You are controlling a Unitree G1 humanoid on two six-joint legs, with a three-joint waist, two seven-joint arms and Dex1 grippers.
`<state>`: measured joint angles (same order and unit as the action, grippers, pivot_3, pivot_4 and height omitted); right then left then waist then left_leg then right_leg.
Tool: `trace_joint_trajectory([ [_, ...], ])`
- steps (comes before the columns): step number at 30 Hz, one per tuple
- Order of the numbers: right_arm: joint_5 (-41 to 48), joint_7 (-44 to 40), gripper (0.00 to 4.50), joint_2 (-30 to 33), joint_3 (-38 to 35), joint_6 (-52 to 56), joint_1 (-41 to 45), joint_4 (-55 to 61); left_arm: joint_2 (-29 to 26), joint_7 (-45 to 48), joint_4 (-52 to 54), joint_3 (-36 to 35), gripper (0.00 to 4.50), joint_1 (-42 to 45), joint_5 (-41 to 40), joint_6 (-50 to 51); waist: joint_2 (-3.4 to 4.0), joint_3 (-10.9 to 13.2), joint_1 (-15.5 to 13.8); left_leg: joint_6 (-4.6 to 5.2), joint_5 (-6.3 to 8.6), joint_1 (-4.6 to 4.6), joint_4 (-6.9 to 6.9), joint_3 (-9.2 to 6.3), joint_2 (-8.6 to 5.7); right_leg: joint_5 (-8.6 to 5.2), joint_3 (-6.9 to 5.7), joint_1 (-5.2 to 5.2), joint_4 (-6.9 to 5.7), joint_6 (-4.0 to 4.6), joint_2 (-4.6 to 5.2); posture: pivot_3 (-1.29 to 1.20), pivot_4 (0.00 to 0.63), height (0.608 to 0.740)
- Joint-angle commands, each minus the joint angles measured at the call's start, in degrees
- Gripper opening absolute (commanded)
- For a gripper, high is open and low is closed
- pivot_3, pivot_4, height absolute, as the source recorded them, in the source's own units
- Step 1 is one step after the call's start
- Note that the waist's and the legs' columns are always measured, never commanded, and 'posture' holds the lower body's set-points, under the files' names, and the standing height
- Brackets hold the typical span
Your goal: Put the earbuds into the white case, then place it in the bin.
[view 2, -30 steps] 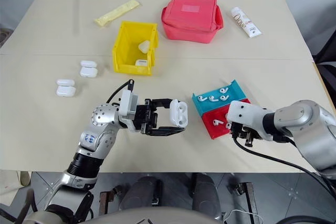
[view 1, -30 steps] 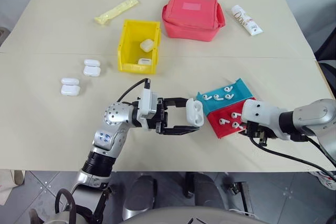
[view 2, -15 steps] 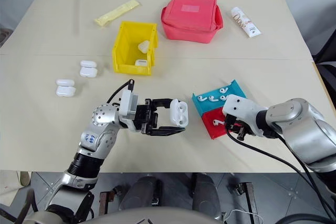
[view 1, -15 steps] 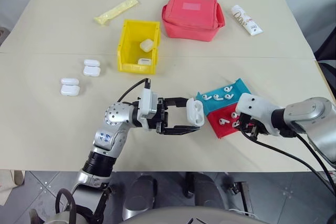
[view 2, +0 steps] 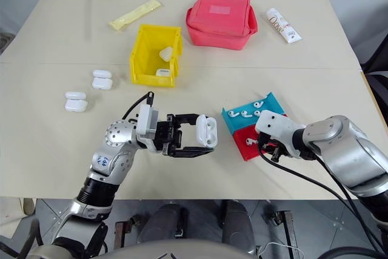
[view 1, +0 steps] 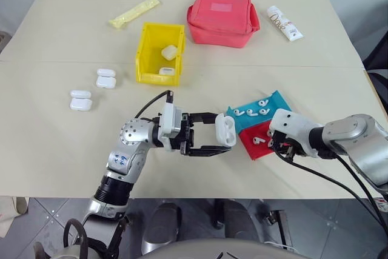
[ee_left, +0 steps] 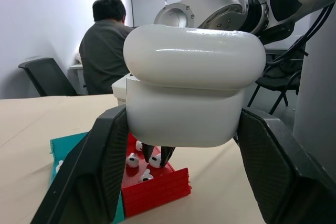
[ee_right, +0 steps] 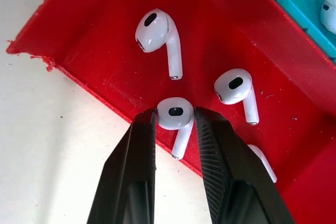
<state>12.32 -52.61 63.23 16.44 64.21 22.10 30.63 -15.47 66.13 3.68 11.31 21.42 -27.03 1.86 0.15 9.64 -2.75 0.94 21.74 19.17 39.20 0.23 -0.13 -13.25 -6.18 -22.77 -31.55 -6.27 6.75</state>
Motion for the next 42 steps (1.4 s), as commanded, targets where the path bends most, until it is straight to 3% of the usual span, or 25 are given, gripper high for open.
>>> trace_joint_trajectory([
  [1,0.14,0.25,1.18,0.06,0.12,-0.19,0.40,0.00,0.01,-0.13,1.99,-0.17,2.76,-0.42,-0.60,-0.22,0.00,0.00,0.00,0.00,0.00,0.00,0.00,0.00,0.00,0.00,0.00,0.00,0.00,0.00,0.00,0.00,0.150,0.740],
  [4,0.28,0.50,1.18,-0.20,0.04,0.18,0.35,-0.25,0.00,-0.12,1.87,-0.16,2.76,-0.34,-0.58,-0.34,0.00,0.00,-0.01,0.00,0.00,0.00,0.00,0.00,-0.01,0.00,0.00,0.00,0.00,0.00,0.00,0.00,0.150,0.740],
  [6,0.50,0.51,0.60,-0.36,0.01,0.25,0.29,-0.26,0.00,-0.15,1.82,-0.15,2.76,-0.32,-0.55,-0.35,0.00,0.00,-0.01,0.00,0.00,0.00,0.00,0.00,0.00,0.00,0.00,0.00,0.00,0.00,0.00,0.00,0.150,0.740],
  [7,0.55,0.52,0.54,-0.38,0.05,0.19,0.29,-0.30,0.02,-0.14,1.76,-0.14,2.76,-0.29,-0.53,-0.36,0.00,0.00,0.00,0.00,0.00,-0.01,0.00,0.00,0.00,0.00,0.00,0.00,0.00,0.00,0.00,0.00,0.150,0.740],
  [12,0.79,0.96,0.54,-0.10,-0.57,-0.15,-0.28,0.11,0.10,0.20,1.35,0.10,2.76,-0.25,-0.44,-0.52,-0.01,-0.01,0.04,0.00,0.00,-0.01,0.00,0.00,0.00,0.00,0.00,0.00,0.00,0.00,0.00,0.00,0.150,0.740],
  [20,11.60,-0.24,0.54,-4.75,-22.02,-2.09,-6.21,10.64,0.58,3.22,-2.04,-0.21,2.76,1.39,-1.27,-1.17,-0.01,-0.01,-0.20,0.00,0.00,0.00,0.00,0.02,0.01,0.02,0.00,0.00,-0.01,-0.03,-0.02,0.00,0.150,0.740],
  [22,14.76,0.67,0.54,-10.72,-31.09,-7.91,-9.52,13.56,1.24,4.99,-4.38,-0.52,2.76,2.98,-2.09,-1.13,-0.06,-0.03,-0.52,0.00,0.00,0.01,0.00,-0.02,0.00,0.02,-0.01,0.02,0.00,-0.03,-0.04,0.00,0.150,0.740],
  [24,16.35,0.41,0.54,-13.22,-34.63,-11.63,-11.18,14.18,1.99,6.68,-6.69,-0.85,2.76,4.43,-2.63,-1.42,-0.05,-0.02,-0.52,0.00,0.00,0.03,0.01,-0.03,0.01,0.02,-0.04,0.05,0.01,-0.03,-0.08,0.00,0.150,0.740],
  [26,18.26,0.43,0.54,-14.52,-35.23,-13.06,-10.96,13.55,2.58,7.92,-8.89,-1.33,2.76,5.59,-2.67,-2.19,-0.06,-0.03,-0.31,0.05,0.00,0.01,0.01,0.03,-0.05,0.05,0.04,0.05,0.01,-0.09,-0.05,0.00,0.150,0.740],
  [34,34.05,5.83,0.54,-30.03,-35.44,-20.21,-4.97,12.23,4.30,10.71,-15.27,-2.60,2.76,9.48,-2.11,-4.49,-0.04,-0.04,0.37,0.02,-0.01,-0.01,-0.04,0.02,0.05,0.02,0.03,-0.02,-0.05,-0.03,-0.13,0.00,0.150,0.740],
  [42,37.37,4.80,0.54,-34.14,-30.87,-25.74,-8.00,9.04,5.61,9.39,-15.47,-3.80,2.76,11.66,-2.62,-3.26,-0.04,-0.04,0.10,0.08,-0.01,0.00,-0.02,0.02,-0.04,0.03,0.08,-0.01,-0.07,-0.05,-0.06,0.00,0.150,0.740],
])
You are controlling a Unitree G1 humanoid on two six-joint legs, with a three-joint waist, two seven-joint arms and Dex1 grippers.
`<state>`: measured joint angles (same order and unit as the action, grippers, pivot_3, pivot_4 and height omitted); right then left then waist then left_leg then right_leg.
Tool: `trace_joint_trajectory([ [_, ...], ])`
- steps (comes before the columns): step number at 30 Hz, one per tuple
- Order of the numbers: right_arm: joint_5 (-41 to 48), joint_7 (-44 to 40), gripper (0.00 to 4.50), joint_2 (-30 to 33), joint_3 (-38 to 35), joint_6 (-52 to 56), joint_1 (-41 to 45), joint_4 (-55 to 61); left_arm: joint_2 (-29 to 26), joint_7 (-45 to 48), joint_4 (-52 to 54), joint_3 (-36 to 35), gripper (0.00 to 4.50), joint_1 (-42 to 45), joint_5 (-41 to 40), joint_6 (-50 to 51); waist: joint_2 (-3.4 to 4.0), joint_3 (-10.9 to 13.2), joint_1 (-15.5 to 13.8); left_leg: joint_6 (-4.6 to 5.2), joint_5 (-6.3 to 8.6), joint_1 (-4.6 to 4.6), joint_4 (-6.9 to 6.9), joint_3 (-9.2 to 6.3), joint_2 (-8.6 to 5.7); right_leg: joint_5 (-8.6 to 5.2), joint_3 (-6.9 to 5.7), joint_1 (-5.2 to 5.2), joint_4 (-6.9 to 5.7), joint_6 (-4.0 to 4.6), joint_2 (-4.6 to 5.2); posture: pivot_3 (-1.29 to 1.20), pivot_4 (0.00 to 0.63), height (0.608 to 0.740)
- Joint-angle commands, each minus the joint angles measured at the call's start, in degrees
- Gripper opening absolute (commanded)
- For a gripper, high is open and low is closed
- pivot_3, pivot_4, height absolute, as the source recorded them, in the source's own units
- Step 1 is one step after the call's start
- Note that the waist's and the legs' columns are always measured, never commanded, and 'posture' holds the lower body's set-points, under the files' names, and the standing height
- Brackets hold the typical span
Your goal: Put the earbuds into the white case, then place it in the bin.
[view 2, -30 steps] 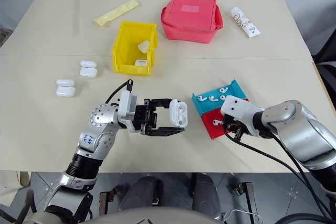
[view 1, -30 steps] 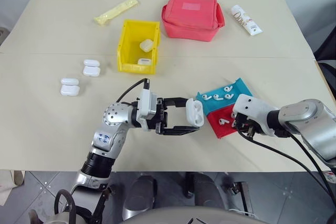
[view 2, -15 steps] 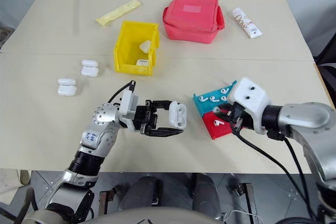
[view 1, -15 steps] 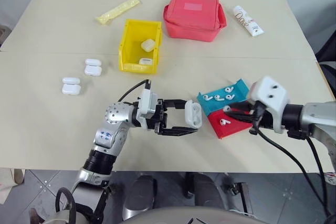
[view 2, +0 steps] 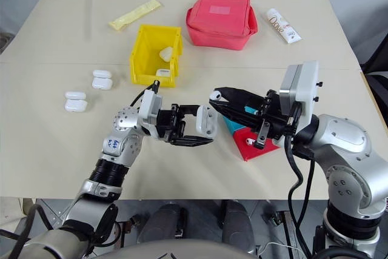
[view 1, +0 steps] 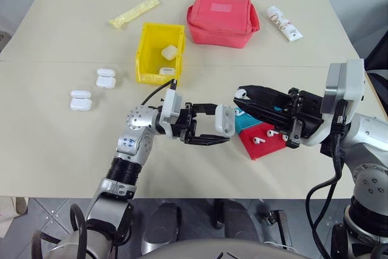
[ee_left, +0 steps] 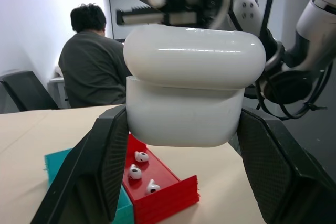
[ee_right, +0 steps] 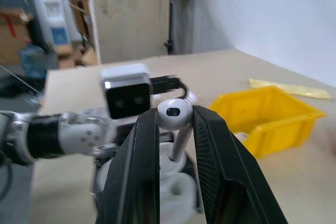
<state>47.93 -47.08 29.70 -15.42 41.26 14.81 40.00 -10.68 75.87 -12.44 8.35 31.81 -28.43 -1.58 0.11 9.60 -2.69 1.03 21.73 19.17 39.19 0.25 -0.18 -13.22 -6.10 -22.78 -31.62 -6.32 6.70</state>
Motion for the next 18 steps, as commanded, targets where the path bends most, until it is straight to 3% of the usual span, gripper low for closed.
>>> trace_joint_trajectory([
  [1,1.37,-1.11,0.54,-0.72,1.73,-3.67,-1.21,-0.83,0.93,-0.36,0.94,-0.83,2.76,1.29,-1.18,0.33,0.00,0.00,0.08,0.00,0.00,-0.01,0.00,0.00,0.00,0.00,0.00,0.00,-0.01,0.00,0.00,0.00,0.150,0.740],
  [18,-6.27,-3.73,0.54,-1.64,9.94,-16.32,-3.21,-12.04,1.30,2.39,5.43,-0.93,2.76,0.66,-3.15,2.14,0.03,-0.01,0.50,0.00,0.00,-0.02,0.00,0.02,0.02,0.00,-0.01,-0.01,-0.02,0.00,-0.04,0.00,0.150,0.740],
])
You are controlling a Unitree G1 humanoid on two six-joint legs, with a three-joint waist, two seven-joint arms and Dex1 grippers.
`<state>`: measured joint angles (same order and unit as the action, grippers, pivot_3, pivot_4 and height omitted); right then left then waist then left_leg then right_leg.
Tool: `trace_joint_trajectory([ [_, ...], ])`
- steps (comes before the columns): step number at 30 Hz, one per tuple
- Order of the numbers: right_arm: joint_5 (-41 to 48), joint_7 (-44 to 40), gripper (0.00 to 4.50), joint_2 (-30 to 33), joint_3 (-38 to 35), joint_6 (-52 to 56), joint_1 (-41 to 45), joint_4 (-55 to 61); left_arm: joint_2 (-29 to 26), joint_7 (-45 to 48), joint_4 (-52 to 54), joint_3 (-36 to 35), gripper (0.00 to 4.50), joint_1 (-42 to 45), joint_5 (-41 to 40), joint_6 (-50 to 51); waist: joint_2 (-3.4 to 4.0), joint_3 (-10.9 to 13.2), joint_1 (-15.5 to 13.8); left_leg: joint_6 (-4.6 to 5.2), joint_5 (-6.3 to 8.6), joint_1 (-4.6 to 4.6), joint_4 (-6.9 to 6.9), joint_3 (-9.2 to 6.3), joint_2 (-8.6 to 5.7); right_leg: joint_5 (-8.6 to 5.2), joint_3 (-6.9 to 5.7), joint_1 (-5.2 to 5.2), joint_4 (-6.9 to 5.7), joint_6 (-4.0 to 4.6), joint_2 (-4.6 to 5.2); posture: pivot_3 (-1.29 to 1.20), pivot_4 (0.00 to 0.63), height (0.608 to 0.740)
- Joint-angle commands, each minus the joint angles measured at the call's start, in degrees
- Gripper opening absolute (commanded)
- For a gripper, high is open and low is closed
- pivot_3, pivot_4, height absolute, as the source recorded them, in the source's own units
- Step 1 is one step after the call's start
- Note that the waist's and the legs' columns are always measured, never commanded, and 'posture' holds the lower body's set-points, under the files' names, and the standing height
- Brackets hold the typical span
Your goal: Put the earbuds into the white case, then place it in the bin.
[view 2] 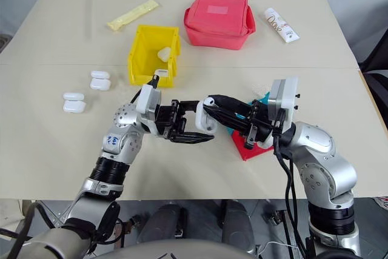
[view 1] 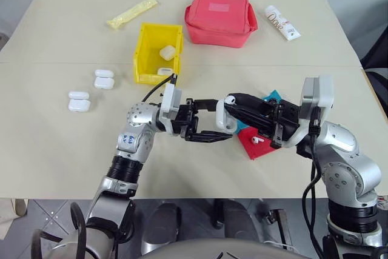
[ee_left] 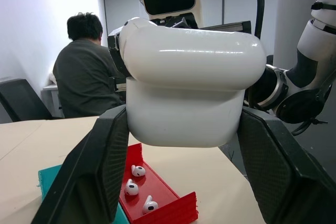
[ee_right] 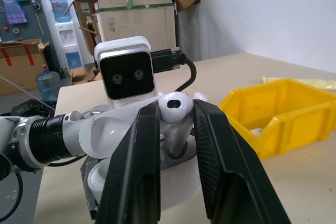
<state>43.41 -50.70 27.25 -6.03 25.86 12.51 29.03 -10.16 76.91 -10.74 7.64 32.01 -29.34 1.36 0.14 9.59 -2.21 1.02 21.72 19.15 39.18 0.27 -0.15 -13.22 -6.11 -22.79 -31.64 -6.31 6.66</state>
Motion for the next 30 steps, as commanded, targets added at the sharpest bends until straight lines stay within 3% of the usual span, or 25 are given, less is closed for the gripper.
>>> trace_joint_trajectory([
  [1,-1.94,-0.45,0.54,1.31,0.91,-0.94,-1.57,-0.97,0.92,1.06,3.63,-0.35,2.76,0.53,-2.17,-0.94,0.00,0.00,0.00,0.00,0.00,0.00,0.00,0.00,0.00,0.00,0.00,0.00,0.00,0.00,0.00,0.00,0.150,0.740],
  [11,-1.93,-2.64,0.54,8.26,2.86,1.19,-4.90,0.45,1.80,-0.72,1.27,-2.21,2.76,1.71,-1.26,-2.47,0.00,0.00,0.02,0.00,0.00,0.01,0.00,-0.01,0.02,0.00,0.00,0.00,0.03,0.01,0.01,0.00,0.150,0.740],
  [30,5.01,-2.46,0.54,12.88,-0.03,3.32,-2.91,1.96,1.96,-0.19,-1.95,-3.05,2.76,0.54,-0.85,-5.48,0.00,0.00,-0.11,0.00,0.01,0.02,0.00,-0.04,0.02,0.00,-0.01,0.00,0.05,0.01,0.08,0.00,0.150,0.740],
])
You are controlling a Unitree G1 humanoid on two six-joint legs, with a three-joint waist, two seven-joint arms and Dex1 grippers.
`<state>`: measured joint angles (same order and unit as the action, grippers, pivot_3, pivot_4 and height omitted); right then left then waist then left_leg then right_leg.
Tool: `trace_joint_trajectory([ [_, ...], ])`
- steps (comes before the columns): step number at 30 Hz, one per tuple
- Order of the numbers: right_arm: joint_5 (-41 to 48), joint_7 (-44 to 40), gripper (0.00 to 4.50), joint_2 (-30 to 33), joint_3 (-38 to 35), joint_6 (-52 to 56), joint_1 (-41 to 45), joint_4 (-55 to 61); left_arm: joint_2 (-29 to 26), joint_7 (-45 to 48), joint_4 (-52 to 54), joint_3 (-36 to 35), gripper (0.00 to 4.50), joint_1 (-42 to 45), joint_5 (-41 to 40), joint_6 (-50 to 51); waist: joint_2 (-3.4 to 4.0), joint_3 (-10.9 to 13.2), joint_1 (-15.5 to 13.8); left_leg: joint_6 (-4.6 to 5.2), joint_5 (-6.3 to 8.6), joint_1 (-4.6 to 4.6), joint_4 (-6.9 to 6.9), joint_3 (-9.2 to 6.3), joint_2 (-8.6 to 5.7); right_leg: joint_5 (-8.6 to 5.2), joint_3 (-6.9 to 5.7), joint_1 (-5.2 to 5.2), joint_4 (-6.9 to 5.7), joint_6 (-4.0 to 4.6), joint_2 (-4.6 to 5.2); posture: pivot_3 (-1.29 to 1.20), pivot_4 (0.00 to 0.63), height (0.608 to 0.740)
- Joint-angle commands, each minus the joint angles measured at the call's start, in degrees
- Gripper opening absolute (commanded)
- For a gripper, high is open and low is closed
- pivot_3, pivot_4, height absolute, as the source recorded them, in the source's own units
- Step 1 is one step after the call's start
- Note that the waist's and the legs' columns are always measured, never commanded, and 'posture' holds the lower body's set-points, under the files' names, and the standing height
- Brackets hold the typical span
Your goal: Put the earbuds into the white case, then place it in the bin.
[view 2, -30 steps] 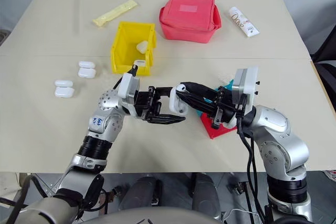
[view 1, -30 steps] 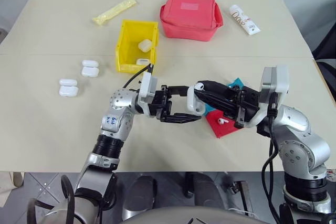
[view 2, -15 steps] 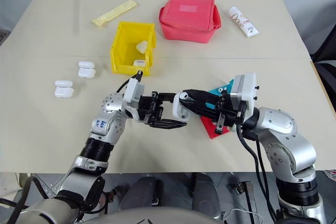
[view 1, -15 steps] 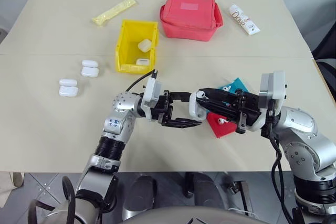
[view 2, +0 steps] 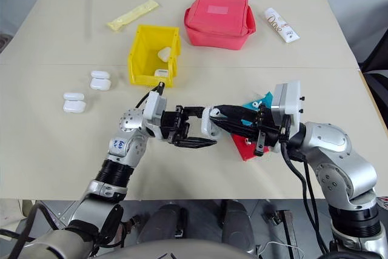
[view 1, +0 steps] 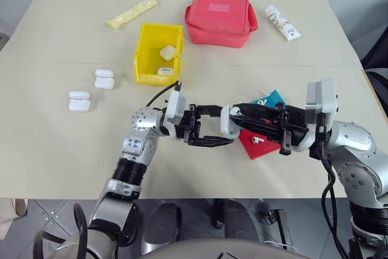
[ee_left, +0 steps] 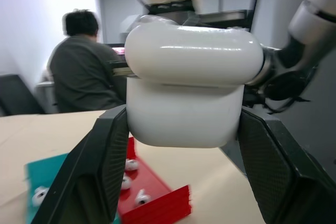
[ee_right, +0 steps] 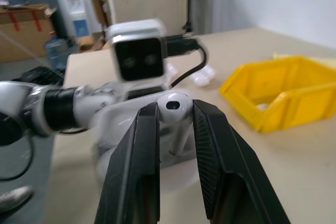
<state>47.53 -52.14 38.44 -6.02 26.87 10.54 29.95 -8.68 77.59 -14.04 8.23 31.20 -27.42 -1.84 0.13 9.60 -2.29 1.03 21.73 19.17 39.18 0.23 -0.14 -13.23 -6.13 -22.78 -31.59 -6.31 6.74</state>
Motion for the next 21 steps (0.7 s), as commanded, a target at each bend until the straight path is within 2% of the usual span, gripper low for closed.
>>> trace_joint_trajectory([
  [1,1.25,-0.98,0.54,1.73,0.04,2.49,-0.43,1.26,0.55,-0.80,1.06,-3.64,2.76,1.24,-2.77,-2.40,0.00,0.00,-0.08,0.00,0.00,0.00,0.00,0.00,-0.01,0.00,0.00,0.00,0.00,0.00,0.02,0.00,0.150,0.740],
  [8,1.99,-0.92,0.54,1.06,0.80,3.21,1.41,1.13,0.75,-0.18,0.92,-3.36,2.76,0.64,-3.34,-2.08,0.00,0.00,-0.15,0.00,0.00,0.00,0.00,0.00,-0.01,0.00,0.00,0.00,0.01,0.00,0.03,0.00,0.150,0.740],
  [21,0.85,-1.80,0.54,-4.10,2.81,1.83,6.19,-5.63,1.07,4.42,3.10,-3.04,2.76,-0.67,-6.20,1.82,0.00,0.00,-0.09,0.00,0.00,0.00,0.00,-0.01,-0.01,0.00,-0.03,0.00,0.01,0.00,0.02,0.00,0.150,0.740],
])
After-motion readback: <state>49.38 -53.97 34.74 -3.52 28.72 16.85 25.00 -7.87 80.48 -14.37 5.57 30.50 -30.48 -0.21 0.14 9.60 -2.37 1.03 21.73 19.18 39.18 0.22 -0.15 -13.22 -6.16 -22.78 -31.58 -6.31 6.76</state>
